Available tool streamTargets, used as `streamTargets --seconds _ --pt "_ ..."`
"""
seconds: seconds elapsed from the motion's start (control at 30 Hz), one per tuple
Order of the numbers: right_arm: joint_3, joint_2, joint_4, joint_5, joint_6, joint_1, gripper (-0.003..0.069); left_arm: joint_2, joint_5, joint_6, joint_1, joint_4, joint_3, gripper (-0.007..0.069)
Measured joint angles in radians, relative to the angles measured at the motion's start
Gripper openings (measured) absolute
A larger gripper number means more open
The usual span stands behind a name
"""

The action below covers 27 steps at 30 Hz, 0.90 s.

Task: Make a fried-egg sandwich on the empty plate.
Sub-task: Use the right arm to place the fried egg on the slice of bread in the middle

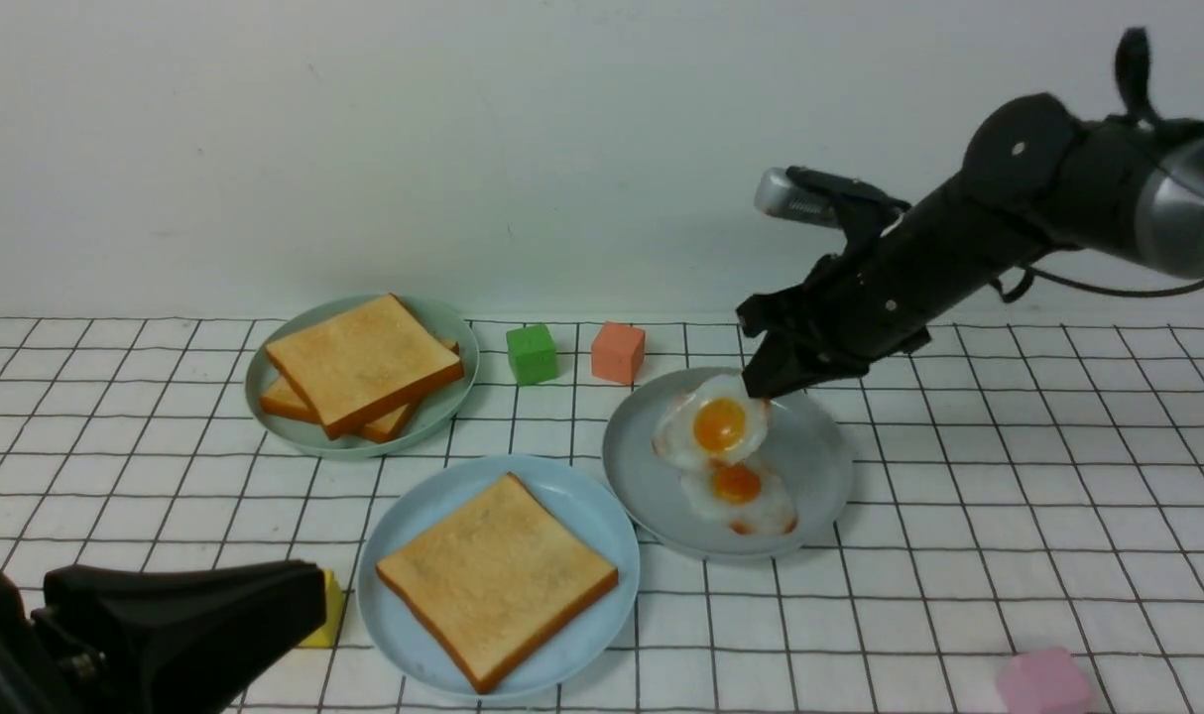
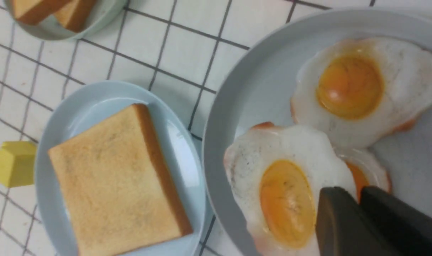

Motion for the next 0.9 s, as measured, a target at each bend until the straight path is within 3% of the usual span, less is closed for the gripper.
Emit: streamTargets --seconds 0.2,0.37,0.57,0.9 --pt "0.011 -0.121 0.159 0.099 -0.053 0.023 0.0077 0.0 0.0 -0.004 0.001 0.059 0.0 0.002" --pt "0.105 -0.135 0.306 0.089 -0.139 0.136 0.0077 0.0 -0.001 -0.053 0.042 0.072 0.0 0.002" --pt "0.157 -0.054 0.352 -0.054 -0.156 0.246 0.0077 0.0 -0.008 -0.078 0.141 0.079 0.0 0.0021" --pt "0.158 0.074 0.445 -0.115 -0.158 0.259 0.0077 0.0 -0.008 -0.079 0.188 0.091 0.0 0.0021"
